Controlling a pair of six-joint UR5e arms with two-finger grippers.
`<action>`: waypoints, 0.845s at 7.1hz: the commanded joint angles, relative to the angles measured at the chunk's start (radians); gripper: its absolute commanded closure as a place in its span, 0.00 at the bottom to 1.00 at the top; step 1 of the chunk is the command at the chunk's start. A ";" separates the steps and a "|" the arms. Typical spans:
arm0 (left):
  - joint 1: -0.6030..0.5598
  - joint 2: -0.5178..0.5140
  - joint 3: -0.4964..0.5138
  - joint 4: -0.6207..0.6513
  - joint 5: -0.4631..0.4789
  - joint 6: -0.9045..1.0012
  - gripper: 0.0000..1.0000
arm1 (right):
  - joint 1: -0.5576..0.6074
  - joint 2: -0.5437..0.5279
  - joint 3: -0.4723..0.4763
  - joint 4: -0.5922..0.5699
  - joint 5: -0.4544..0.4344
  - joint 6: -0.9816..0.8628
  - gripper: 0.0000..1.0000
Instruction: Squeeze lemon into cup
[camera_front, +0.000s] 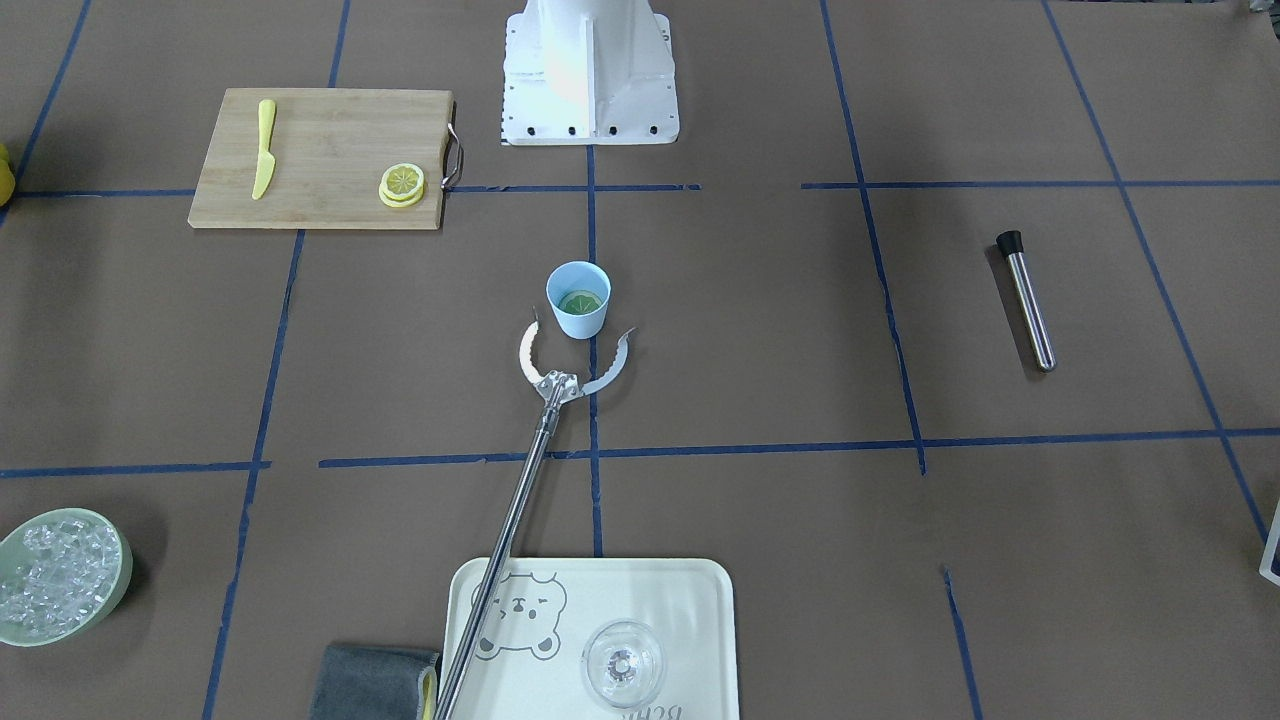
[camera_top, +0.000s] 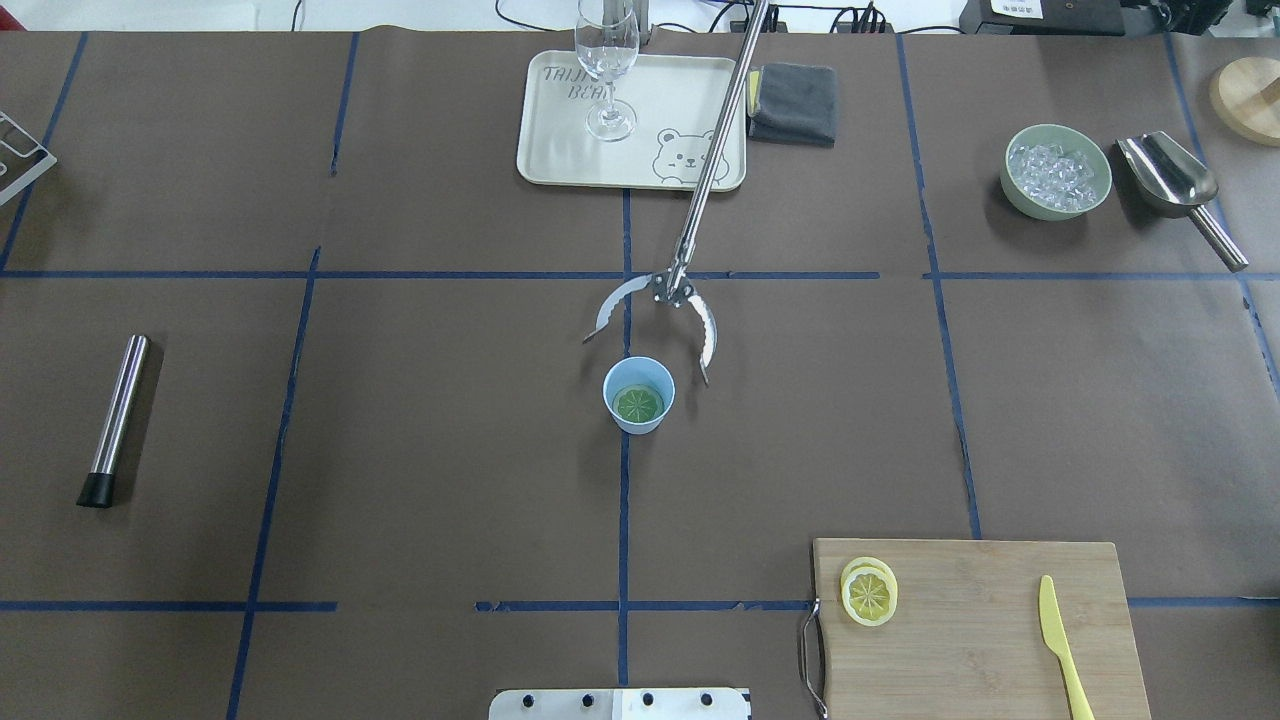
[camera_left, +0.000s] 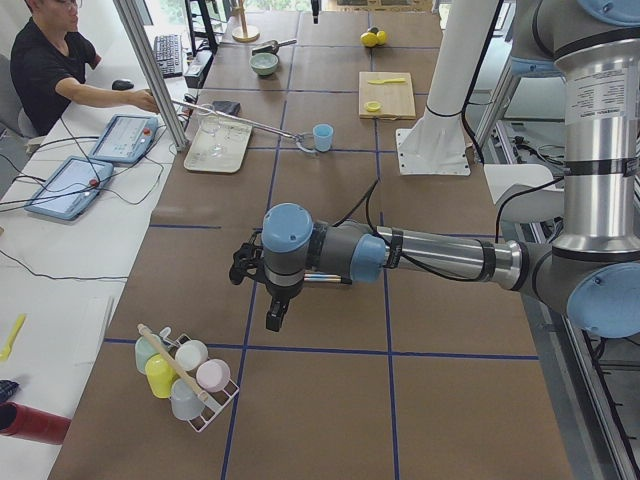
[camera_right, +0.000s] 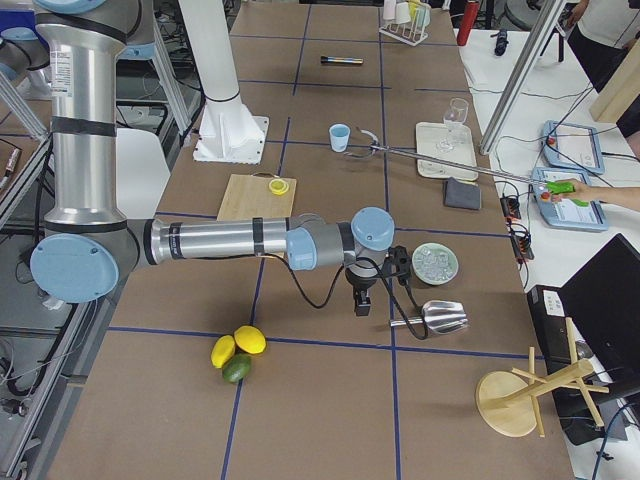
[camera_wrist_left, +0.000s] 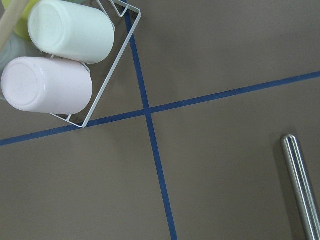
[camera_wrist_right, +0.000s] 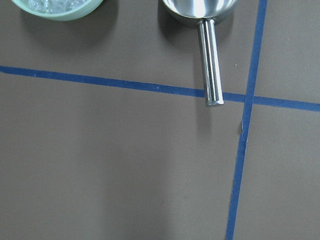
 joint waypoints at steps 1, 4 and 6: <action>0.002 0.001 0.006 0.000 0.000 0.001 0.00 | 0.009 -0.001 -0.001 0.000 0.000 -0.020 0.00; 0.002 0.001 0.014 0.000 0.000 0.001 0.00 | 0.009 -0.012 -0.001 0.000 0.000 -0.031 0.00; 0.002 0.000 0.012 0.001 0.000 -0.001 0.00 | 0.009 -0.011 -0.008 0.000 0.000 -0.042 0.00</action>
